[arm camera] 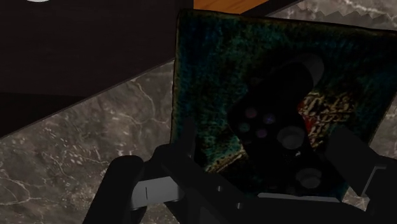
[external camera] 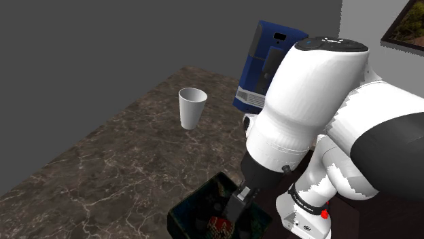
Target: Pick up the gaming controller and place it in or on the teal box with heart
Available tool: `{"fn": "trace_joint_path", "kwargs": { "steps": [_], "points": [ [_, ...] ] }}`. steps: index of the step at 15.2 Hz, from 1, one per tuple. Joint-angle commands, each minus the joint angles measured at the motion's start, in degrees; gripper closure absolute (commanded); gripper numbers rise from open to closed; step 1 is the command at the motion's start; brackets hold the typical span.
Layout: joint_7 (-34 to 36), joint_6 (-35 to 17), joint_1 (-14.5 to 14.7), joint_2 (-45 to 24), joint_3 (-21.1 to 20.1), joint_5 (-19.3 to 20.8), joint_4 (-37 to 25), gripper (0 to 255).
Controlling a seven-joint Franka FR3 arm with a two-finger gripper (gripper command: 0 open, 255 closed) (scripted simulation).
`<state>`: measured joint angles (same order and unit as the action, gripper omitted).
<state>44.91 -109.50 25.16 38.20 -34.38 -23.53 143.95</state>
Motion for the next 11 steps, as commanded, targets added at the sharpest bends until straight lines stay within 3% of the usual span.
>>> {"fn": "trace_joint_path", "kwargs": {
  "steps": [1, 3, 11],
  "points": [
    [0.2, 3.1, -0.2, 0.5, 1.0, 0.8, -2.5, 0],
    [0.4, 6.6, -0.4, 1.0, 2.2, 1.6, -5.5, 0],
    [0.4, 6.6, -0.4, 1.0, 2.2, 1.6, -5.5, 0]
  ]
}}
